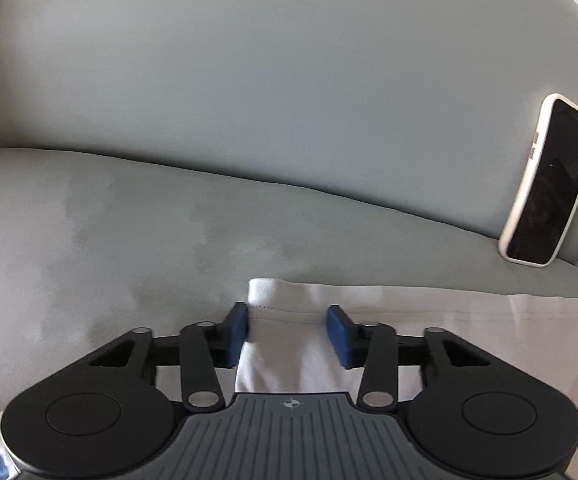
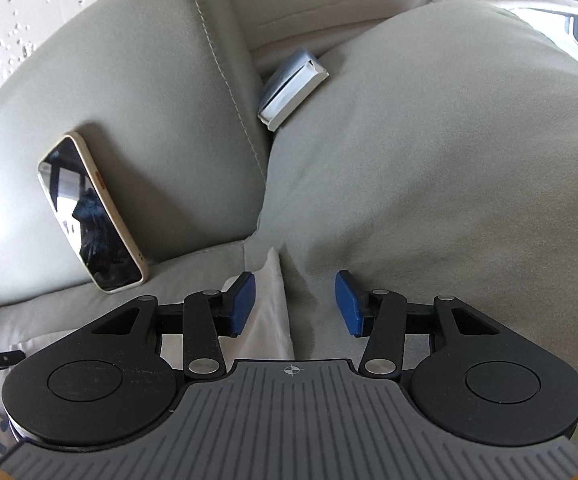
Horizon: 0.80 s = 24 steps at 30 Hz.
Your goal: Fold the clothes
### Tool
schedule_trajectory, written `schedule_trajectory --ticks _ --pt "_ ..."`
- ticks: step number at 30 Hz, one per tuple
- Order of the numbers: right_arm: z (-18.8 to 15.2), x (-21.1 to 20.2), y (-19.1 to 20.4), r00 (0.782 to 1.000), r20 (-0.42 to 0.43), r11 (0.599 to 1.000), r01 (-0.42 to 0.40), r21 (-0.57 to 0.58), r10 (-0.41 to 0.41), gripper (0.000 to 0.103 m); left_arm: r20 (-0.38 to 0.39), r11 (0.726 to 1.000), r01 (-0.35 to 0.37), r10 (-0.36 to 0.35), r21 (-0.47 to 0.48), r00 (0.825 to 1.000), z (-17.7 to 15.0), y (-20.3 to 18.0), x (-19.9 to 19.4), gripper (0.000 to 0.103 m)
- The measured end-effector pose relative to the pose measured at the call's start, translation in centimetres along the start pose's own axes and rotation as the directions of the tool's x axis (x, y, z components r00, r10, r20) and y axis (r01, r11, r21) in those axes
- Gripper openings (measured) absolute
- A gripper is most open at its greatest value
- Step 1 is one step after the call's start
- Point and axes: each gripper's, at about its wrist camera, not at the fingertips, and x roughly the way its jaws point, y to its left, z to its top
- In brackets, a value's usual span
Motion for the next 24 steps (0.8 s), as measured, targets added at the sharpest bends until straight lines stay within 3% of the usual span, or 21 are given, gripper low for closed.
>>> schedule_trajectory --ticks 6,8,10,13,16,18,21,24 --pt "0.5 0.7 -0.6 1.000 -0.024 1.000 -0.010 0.010 0.011 0.050 0.037 1.000 -0.028 0.027 0.013 0.999 -0.3 -0.4 -0.3 0.032" --pt "0.3 -0.1 -0.5 1.000 0.009 1.000 -0.018 0.017 0.018 0.043 0.056 0.999 -0.051 0.050 0.006 0.997 -0.9 -0.7 -1.1 0.036" --pt "-0.4 -2.3 -0.1 0.996 0.094 1.000 -0.001 0.003 0.001 0.043 0.089 0.997 -0.056 0.061 -0.053 0.994 -2.0 -0.5 -3.1 0.049" --pt "-1.5 -7.1 0.0 0.981 0.195 1.000 -0.001 0.015 -0.002 0.045 0.164 0.998 -0.011 0.021 -0.064 0.986 -4.7 -0.1 -8.8 0.055" --pt "-3.2 -14.0 -0.9 0.966 0.254 0.996 -0.056 0.072 0.036 0.047 0.196 1.000 0.002 0.002 -0.020 0.981 -8.1 -0.1 -15.4 0.064" --pt "-4.9 -19.2 -1.8 0.957 0.284 0.989 -0.101 0.105 0.068 0.056 0.206 1.000 0.024 -0.026 0.014 0.978 -10.8 -0.1 -19.9 0.068" --pt "-8.7 -25.7 -3.1 0.951 0.285 0.979 -0.162 0.123 0.121 0.070 0.202 0.990 0.098 -0.117 0.102 0.972 -16.2 -1.1 -25.0 0.075" --pt "-13.4 -30.0 -4.3 0.960 0.238 0.977 -0.176 0.119 0.145 0.072 0.193 0.973 0.106 -0.146 0.206 0.970 -22.5 -3.3 -27.8 0.078"
